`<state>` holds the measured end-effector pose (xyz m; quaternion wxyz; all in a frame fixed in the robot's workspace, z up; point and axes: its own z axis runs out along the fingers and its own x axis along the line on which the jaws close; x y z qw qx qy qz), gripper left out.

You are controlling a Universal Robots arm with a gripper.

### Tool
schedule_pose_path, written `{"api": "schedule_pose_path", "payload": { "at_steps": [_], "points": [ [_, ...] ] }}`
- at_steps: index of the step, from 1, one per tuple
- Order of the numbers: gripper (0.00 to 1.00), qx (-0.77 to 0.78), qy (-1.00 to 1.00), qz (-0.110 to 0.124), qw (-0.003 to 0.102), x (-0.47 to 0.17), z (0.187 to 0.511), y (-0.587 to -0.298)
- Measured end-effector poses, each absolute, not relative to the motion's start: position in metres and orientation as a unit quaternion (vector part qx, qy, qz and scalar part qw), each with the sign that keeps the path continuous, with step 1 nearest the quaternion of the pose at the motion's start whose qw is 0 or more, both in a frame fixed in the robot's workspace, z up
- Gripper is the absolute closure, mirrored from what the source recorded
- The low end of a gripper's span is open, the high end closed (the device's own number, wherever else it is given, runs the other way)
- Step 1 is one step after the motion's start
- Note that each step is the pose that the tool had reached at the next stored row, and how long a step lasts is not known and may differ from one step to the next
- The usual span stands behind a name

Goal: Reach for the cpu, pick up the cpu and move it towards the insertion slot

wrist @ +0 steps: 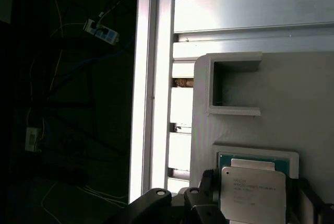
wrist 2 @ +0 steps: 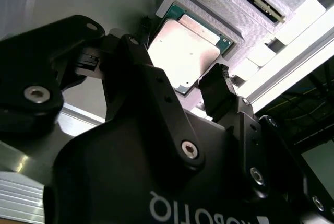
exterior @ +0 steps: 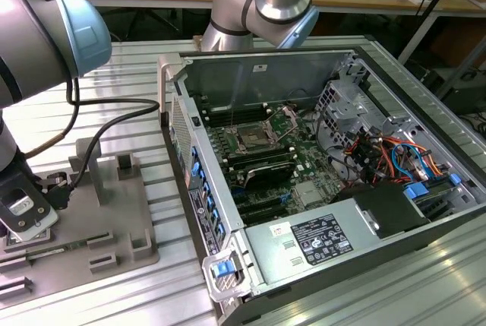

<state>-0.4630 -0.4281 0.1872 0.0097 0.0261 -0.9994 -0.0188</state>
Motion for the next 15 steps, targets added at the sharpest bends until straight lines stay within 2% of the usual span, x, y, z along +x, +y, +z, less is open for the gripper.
{"api": "schedule_pose_path", "payload": {
  "at_steps": [2,3,6,15],
  "points": [
    [0.36,0.026,-0.999,-0.019,0.01,-0.463,0.1871,-0.4282],
    [0.43,0.026,-0.999,-0.019,0.01,-0.463,0.1872,-0.4282],
    [0.45,0.026,-0.999,-0.019,0.01,-0.463,0.1871,-0.4282],
    [0.45,0.011,-1.0,-0.019,0.009,-0.4627,0.187,-0.4282]
  ]
}}
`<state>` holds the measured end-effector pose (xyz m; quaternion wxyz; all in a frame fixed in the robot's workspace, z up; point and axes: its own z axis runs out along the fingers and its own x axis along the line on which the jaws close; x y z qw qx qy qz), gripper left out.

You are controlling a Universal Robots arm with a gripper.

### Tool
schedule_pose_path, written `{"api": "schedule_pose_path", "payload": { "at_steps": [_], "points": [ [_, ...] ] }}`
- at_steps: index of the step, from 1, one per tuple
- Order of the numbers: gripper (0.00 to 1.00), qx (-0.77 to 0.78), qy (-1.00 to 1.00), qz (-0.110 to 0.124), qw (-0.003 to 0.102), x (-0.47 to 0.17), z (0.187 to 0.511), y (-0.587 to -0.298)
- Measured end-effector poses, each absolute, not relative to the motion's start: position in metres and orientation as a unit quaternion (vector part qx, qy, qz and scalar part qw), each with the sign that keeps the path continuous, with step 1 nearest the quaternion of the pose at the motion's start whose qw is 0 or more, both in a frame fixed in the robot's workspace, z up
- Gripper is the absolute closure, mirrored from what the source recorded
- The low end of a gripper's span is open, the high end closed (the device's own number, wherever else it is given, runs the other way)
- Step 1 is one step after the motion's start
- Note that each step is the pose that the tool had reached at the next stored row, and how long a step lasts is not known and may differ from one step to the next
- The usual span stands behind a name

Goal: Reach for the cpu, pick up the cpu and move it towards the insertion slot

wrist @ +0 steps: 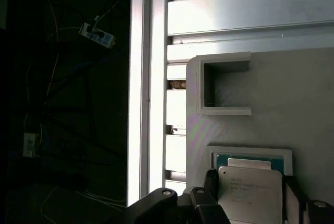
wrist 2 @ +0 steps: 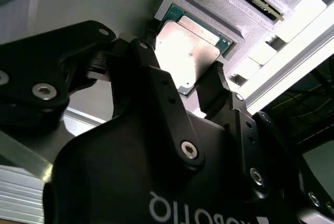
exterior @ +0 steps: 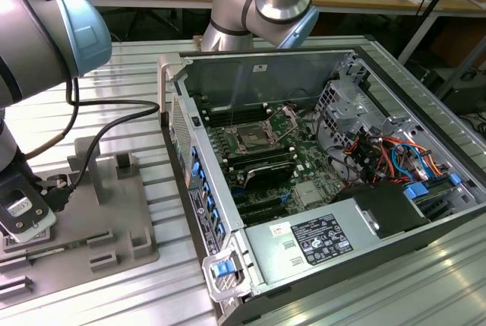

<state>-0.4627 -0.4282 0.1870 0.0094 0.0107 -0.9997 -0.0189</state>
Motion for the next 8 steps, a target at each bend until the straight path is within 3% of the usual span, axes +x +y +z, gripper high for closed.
{"api": "schedule_pose_path", "payload": {
  "at_steps": [8],
  "points": [
    [0.45,0.011,-1.0,-0.019,0.009,-0.4626,0.1905,-0.4281]
  ]
}}
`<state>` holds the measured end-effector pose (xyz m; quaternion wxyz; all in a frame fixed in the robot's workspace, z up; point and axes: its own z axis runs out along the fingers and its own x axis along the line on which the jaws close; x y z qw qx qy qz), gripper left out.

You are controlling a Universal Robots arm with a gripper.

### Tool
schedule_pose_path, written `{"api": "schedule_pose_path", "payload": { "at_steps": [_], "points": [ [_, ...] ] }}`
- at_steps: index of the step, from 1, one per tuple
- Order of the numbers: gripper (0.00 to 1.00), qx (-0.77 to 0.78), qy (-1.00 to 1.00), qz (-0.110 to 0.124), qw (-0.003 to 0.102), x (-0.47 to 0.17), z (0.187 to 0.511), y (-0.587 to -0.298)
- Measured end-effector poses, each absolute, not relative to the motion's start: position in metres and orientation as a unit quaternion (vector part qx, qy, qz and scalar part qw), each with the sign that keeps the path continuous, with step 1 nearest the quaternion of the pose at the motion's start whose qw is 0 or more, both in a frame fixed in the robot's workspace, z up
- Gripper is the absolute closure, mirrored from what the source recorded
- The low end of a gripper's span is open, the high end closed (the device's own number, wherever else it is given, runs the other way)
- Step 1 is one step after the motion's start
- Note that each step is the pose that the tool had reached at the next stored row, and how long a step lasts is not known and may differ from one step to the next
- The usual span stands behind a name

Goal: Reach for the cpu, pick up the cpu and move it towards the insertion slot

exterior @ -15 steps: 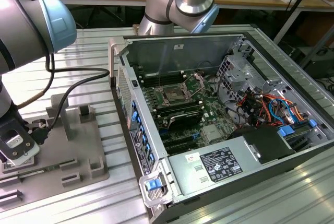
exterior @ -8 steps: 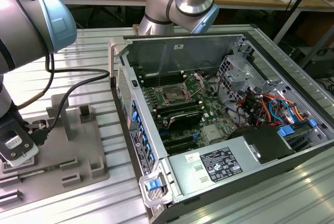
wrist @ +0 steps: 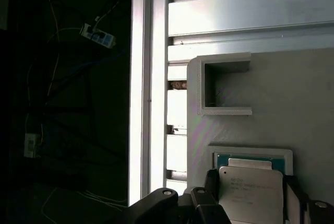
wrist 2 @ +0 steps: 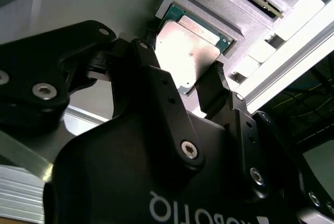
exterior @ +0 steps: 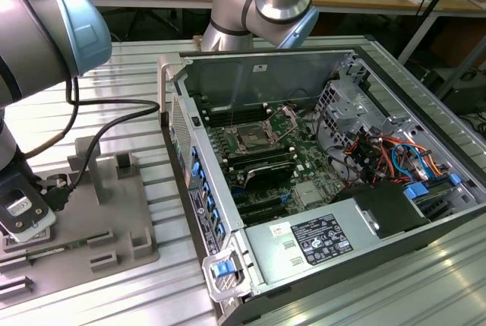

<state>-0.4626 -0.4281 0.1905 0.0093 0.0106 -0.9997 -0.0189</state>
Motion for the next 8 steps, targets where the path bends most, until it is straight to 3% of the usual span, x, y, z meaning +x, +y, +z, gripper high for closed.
{"api": "schedule_pose_path", "payload": {
  "at_steps": [8],
  "points": [
    [0.45,0.011,-1.0,-0.019,0.009,-0.463,0.204,-0.428]
  ]
}}
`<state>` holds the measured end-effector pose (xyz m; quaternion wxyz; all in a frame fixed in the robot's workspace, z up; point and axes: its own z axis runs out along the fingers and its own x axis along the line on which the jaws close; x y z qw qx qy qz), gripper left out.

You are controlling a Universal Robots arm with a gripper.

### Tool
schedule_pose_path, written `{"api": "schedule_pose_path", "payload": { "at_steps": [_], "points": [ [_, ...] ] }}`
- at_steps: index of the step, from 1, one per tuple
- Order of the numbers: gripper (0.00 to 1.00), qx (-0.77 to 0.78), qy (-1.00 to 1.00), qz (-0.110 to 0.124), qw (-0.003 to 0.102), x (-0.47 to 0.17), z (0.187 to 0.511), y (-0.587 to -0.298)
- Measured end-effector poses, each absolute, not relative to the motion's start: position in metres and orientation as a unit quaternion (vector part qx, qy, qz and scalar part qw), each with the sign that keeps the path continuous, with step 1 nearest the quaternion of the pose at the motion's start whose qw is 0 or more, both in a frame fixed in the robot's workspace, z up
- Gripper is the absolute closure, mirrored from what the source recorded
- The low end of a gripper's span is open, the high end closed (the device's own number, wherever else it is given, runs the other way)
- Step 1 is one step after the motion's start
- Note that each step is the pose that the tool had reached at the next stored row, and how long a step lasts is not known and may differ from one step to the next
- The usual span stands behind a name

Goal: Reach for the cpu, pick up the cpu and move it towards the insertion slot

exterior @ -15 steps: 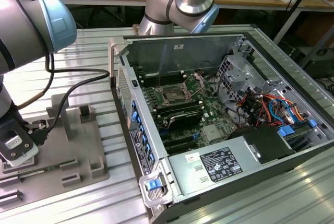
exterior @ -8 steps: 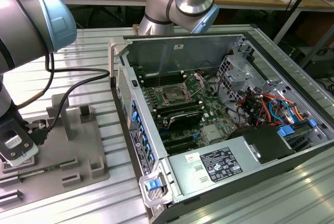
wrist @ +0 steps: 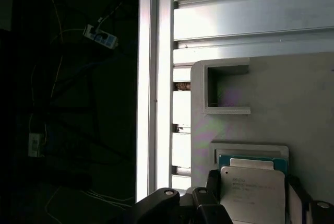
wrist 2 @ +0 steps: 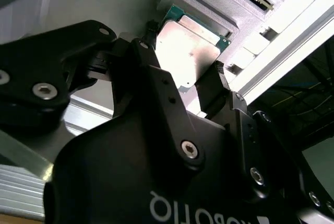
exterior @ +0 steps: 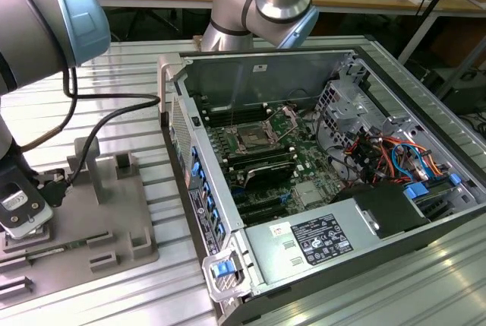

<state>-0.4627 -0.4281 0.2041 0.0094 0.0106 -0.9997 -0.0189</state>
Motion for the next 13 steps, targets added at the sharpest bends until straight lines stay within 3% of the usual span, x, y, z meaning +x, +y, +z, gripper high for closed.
{"api": "schedule_pose_path", "payload": {
  "at_steps": [13],
  "points": [
    [0.45,0.011,-1.0,-0.021,0.01,-0.463,0.217,-0.428]
  ]
}}
